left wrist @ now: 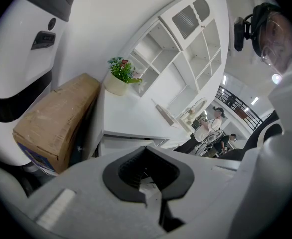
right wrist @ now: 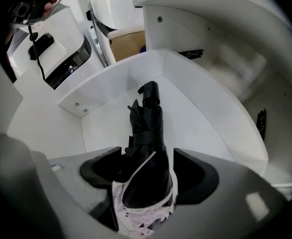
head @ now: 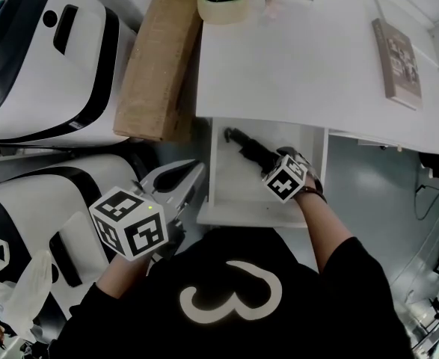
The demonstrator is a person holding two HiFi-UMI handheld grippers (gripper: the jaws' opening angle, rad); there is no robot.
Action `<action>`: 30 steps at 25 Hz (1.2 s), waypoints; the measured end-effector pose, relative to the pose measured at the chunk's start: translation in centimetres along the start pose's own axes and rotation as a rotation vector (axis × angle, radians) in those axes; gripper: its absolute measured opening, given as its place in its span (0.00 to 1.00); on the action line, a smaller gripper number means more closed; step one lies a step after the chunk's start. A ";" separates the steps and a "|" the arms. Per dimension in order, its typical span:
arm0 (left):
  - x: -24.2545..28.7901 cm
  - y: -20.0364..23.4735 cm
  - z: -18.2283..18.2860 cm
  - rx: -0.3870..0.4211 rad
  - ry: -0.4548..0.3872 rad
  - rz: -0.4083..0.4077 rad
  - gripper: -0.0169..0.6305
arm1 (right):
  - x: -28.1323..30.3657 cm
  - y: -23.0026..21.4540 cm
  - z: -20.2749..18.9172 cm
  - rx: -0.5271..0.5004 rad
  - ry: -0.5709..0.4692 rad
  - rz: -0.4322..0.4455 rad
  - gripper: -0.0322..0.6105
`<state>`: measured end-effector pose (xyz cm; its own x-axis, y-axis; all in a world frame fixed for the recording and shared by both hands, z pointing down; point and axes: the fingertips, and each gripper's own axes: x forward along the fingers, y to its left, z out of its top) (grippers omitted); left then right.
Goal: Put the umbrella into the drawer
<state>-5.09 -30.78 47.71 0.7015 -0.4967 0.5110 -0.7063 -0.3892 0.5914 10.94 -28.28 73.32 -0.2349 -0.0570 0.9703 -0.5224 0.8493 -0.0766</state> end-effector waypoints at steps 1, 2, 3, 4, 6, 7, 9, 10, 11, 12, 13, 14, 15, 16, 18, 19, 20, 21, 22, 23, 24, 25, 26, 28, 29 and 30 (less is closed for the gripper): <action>-0.1 -0.1 0.0 0.001 -0.002 -0.001 0.04 | -0.3 -0.1 0.1 0.008 -0.005 0.000 0.55; -0.3 -0.2 -0.1 0.003 -0.003 -0.002 0.04 | -0.7 -0.2 0.2 0.012 -0.007 -0.001 0.55; -0.4 -0.4 -0.2 0.005 -0.003 -0.004 0.04 | -1.0 -0.3 0.1 0.015 -0.009 -0.005 0.55; -0.5 -0.6 -0.2 0.008 -0.003 -0.007 0.04 | -1.6 -0.4 0.2 0.019 -0.015 -0.009 0.55; -0.9 -1.1 -0.3 0.016 -0.005 -0.015 0.04 | -3.1 -0.3 0.7 0.032 -0.040 -0.015 0.55; -1.1 -1.3 -0.2 0.021 -0.007 -0.019 0.04 | -4.0 -0.1 1.0 0.041 -0.058 -0.016 0.55; -1.6 -1.8 -0.2 0.031 -0.013 -0.026 0.04 | -5.9 0.4 1.7 0.078 -0.114 -0.005 0.55; -1.9 -2.1 -0.2 0.036 -0.017 -0.030 0.04 | -7.1 0.7 2.1 0.109 -0.156 0.007 0.55; -2.1 -2.5 -0.3 0.041 -0.020 -0.035 0.04 | -8.4 1.0 2.5 0.144 -0.207 0.018 0.55; -2.3 -2.8 -0.3 0.046 -0.022 -0.041 0.04 | -9.8 1.2 3.0 0.180 -0.261 0.027 0.54; -2.5 -3.2 -0.4 0.052 -0.025 -0.047 0.04 | -11.4 1.4 3.4 0.216 -0.318 0.033 0.53; -2.8 -3.5 -0.4 0.059 -0.028 -0.054 0.04 | -13.0 1.6 3.9 0.250 -0.375 0.036 0.50; -3.0 -3.9 -0.4 0.067 -0.032 -0.060 0.04 | -14.8 1.8 4.4 0.280 -0.435 0.034 0.45; -3.3 -4.4 -0.5 0.075 -0.036 -0.067 0.04 | -16.7 2.0 5.0 0.304 -0.496 0.029 0.37; -3.9 -5.4 -0.5 0.094 -0.047 -0.084 0.04 | -20.3 2.7 5.8 0.330 -0.613 0.012 0.28; -4.2 -6.0 -0.4 0.105 -0.054 -0.092 0.04 | -22.0 3.2 6.2 0.334 -0.663 0.002 0.24; -4.6 -6.6 -0.4 0.116 -0.061 -0.102 0.04 | -23.6 3.7 6.4 0.336 -0.707 -0.008 0.23; -5.0 -7.2 -0.2 0.128 -0.070 -0.112 0.04 | -25.2 4.2 6.6 0.339 -0.749 -0.015 0.21; -5.4 -7.9 -0.1 0.141 -0.078 -0.123 0.04 | -26.6 4.9 6.8 0.348 -0.792 -0.015 0.18; -5.9 -8.5 -0.1 0.152 -0.086 -0.132 0.04 | -28.0 5.7 6.9 0.363 -0.838 -0.005 0.14; -6.4 -9.2 0.0 0.163 -0.094 -0.142 0.04 | -29.4 6.6 7.0 0.383 -0.885 0.011 0.10; -6.9 -9.8 0.0 0.173 -0.103 -0.152 0.04 | -30.6 7.5 7.0 0.402 -0.930 0.027 0.07; -7.4 -10.4 0.0 0.183 -0.112 -0.162 0.04 | -31.9 8.4 6.9 0.416 -0.969 0.039 0.06; -8.4 -11.5 0.1 0.203 -0.129 -0.180 0.04 | -34.1 9.9 6.8 0.421 -1.027 0.045 0.05; -8.9 -12.0 0.0 0.211 -0.136 -0.188 0.04 | -35.0 10.6 6.7 0.414 -1.045 0.043 0.05; -9.4 -12.5 -0.1 0.217 -0.142 -0.194 0.04 | -35.9 11.3 6.6 0.402 -1.057 0.040 0.05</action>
<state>-2.84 -21.16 35.53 0.8156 -0.4942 0.3010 -0.5752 -0.6359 0.5146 8.06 -20.07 36.16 -0.7327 -0.6110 0.2996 -0.6800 0.6406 -0.3567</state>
